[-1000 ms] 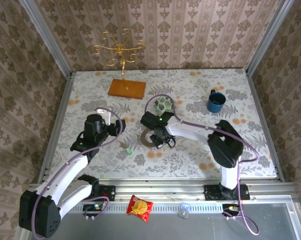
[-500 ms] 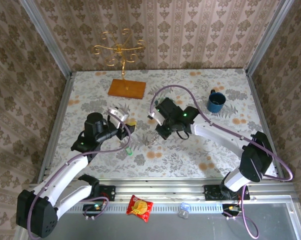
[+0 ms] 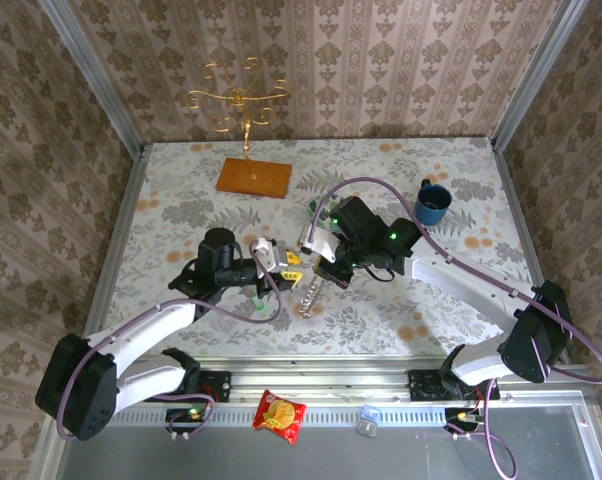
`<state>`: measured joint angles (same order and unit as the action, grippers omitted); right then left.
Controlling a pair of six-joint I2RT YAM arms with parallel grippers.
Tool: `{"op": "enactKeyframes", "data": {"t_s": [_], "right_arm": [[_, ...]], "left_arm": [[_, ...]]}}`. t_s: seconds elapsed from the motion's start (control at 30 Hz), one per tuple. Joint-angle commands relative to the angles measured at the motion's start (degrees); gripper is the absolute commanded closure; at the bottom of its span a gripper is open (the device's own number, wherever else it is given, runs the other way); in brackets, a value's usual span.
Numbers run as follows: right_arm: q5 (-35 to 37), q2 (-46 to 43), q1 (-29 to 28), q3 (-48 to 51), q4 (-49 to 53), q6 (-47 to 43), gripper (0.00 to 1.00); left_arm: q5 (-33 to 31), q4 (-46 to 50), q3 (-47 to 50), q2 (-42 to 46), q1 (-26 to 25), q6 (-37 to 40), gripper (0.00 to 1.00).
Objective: Put the keys on the keyring
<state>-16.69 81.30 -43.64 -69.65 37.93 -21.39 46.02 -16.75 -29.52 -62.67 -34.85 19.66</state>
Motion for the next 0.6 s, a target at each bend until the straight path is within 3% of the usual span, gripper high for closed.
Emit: {"op": "enactKeyframes", "data": {"t_s": [0.0, 0.57], "right_arm": [[-3.5, -0.2, 0.0, -1.4, 1.6, -3.0, 1.00], [-2.8, 2.3, -1.1, -2.6, 1.0, -4.9, 1.00]], "left_arm": [[4.0, -5.7, 1.6, -1.6, -1.0, 1.5, 0.67], [4.5, -9.7, 2.6, -8.1, -2.8, 1.8, 0.73]]}}
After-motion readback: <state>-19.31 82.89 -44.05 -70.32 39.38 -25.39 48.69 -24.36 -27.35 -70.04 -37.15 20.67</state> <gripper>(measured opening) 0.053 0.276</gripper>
